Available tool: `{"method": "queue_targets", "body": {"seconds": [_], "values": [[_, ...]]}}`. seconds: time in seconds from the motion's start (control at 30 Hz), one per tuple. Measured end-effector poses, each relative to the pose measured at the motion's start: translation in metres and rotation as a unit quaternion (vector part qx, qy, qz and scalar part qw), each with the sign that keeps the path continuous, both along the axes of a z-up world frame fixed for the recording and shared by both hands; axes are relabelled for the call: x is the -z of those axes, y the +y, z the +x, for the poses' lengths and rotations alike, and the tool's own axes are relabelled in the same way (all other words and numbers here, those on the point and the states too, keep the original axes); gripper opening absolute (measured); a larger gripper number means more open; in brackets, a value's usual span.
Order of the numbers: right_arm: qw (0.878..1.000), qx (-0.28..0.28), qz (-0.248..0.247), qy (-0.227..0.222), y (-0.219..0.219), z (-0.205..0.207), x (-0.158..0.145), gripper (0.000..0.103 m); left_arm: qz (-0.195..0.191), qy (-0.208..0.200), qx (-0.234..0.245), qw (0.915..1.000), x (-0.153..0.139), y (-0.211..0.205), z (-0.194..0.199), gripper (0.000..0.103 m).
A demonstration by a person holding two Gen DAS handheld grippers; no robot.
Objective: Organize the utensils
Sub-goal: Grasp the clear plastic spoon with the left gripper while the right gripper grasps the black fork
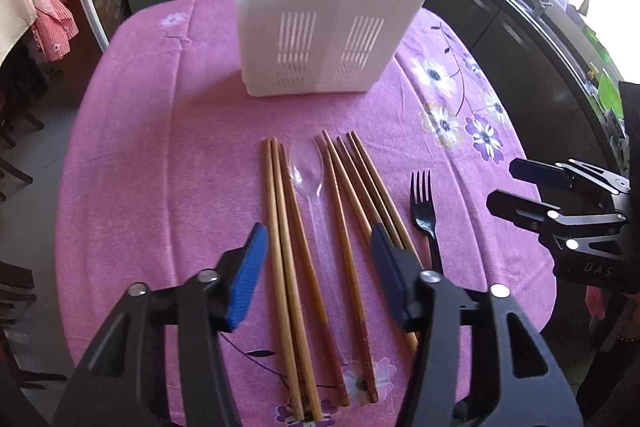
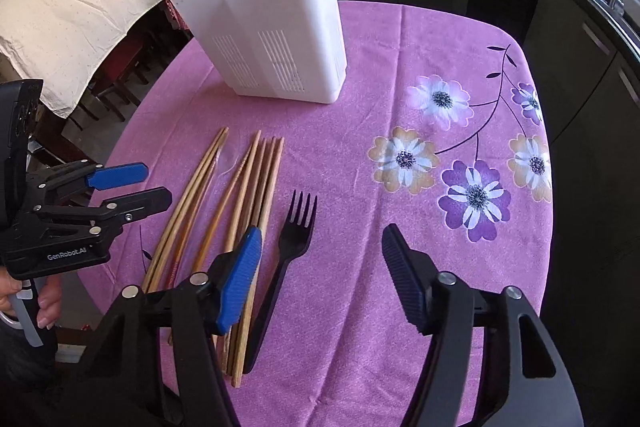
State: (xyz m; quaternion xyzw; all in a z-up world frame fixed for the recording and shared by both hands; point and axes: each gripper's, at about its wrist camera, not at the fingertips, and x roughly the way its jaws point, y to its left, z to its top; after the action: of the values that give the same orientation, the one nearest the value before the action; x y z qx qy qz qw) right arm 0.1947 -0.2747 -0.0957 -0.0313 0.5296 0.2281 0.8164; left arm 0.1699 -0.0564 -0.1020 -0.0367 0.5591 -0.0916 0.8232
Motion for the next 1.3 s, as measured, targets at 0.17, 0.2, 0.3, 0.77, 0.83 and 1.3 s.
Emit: {"method": "queue_targets", "body": {"seconds": [0.17,0.2,0.3,0.77,0.83,1.3], "values": [[1.000,0.001,-0.009,-0.008,-0.001,0.002,0.002,0.038,0.017,0.031,0.000,0.9994,0.018,-0.014,0.016,0.017],[1.000,0.000,-0.010,-0.008,0.000,0.003,0.003,0.037,0.021,0.033,-0.001,0.9992,0.019,-0.015,0.018,0.017],[1.000,-0.002,-0.016,-0.004,0.000,0.005,0.007,0.037,0.034,0.037,-0.011,0.9987,0.020,-0.014,0.023,0.017],[1.000,-0.005,-0.022,0.007,-0.004,0.006,0.014,0.037,0.072,0.051,-0.009,0.9961,0.044,-0.030,0.042,0.012],[1.000,-0.005,-0.025,0.007,-0.004,0.006,0.013,0.037,0.075,0.046,-0.009,0.9960,0.045,-0.030,0.041,0.010],[0.997,-0.022,-0.047,0.063,0.023,-0.007,0.033,0.022,0.040,-0.061,-0.008,0.9973,-0.013,-0.023,0.013,0.008]]}}
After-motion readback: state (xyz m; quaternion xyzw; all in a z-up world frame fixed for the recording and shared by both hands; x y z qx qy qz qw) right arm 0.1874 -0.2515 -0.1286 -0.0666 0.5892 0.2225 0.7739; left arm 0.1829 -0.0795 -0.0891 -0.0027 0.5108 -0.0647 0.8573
